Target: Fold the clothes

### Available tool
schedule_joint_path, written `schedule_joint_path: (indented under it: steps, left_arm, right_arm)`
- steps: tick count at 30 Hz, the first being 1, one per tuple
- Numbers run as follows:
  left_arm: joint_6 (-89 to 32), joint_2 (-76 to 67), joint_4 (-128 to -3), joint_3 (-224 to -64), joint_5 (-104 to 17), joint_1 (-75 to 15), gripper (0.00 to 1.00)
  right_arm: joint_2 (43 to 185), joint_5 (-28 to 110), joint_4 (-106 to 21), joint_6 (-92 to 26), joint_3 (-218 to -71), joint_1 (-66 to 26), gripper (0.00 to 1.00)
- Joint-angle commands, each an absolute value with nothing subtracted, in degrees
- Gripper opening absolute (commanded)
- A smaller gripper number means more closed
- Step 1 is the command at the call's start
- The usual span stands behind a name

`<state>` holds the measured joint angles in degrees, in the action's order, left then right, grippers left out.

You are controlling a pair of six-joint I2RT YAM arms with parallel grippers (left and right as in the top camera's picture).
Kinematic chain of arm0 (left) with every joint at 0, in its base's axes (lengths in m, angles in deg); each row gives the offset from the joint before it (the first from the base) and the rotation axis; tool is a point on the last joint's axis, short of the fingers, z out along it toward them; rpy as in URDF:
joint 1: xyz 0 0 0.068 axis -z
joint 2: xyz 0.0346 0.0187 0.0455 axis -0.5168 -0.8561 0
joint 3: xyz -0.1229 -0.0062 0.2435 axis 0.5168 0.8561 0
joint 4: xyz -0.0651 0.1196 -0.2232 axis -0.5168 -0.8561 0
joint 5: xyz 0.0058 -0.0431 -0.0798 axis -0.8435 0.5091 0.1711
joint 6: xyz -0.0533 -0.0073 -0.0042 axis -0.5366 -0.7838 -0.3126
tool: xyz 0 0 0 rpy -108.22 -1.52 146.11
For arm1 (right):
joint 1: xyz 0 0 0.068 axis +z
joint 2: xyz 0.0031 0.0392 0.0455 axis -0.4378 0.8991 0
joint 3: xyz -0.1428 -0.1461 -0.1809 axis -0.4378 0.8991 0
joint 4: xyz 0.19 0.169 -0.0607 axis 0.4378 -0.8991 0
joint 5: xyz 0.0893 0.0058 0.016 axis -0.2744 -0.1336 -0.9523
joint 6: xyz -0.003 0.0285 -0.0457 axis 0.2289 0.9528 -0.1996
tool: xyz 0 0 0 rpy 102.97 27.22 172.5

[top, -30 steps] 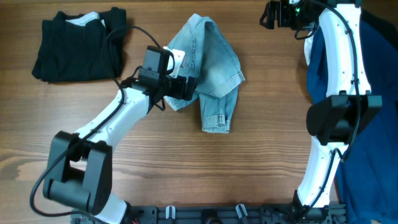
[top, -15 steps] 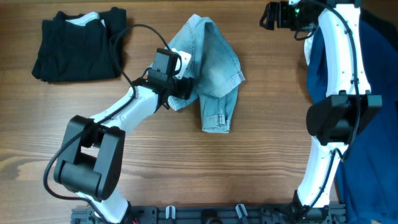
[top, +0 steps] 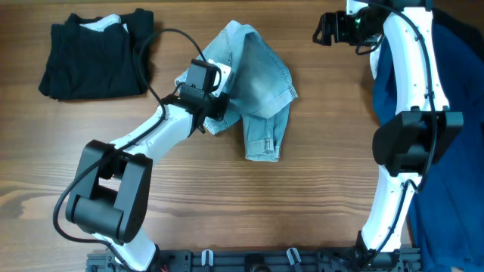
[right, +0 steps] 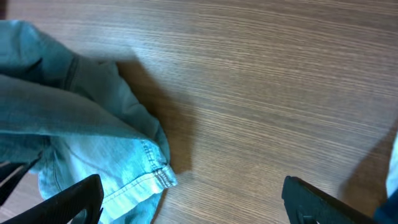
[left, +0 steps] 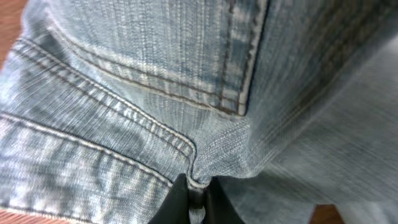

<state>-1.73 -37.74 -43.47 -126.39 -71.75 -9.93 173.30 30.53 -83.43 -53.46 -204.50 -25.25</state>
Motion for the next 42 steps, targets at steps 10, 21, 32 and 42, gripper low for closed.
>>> schedule_joint_path:
  steps: [10, 21, 32, 42]
  left_arm:
    - [-6.3, -27.7, -51.9, -132.7, -84.6, -10.7, 0.04]
    - [-6.7, -19.3, -53.0, -133.3, -84.6, -10.9, 0.04]
    - [-6.7, -19.3, -53.0, -133.3, -84.6, -10.9, 0.04]
    - [-6.7, -19.3, -53.2, -133.3, -86.4, -11.0, 0.04]
  right_arm:
    - [172.3, 25.6, -83.3, -65.5, -197.4, -22.5, 0.84]
    - [172.3, 20.0, -62.4, -71.6, -178.9, -18.3, 0.85]
    - [172.4, 14.0, -44.1, -64.6, -163.1, -18.1, 0.67]
    - [170.2, 13.5, -43.4, -58.9, -165.6, -23.3, 0.32]
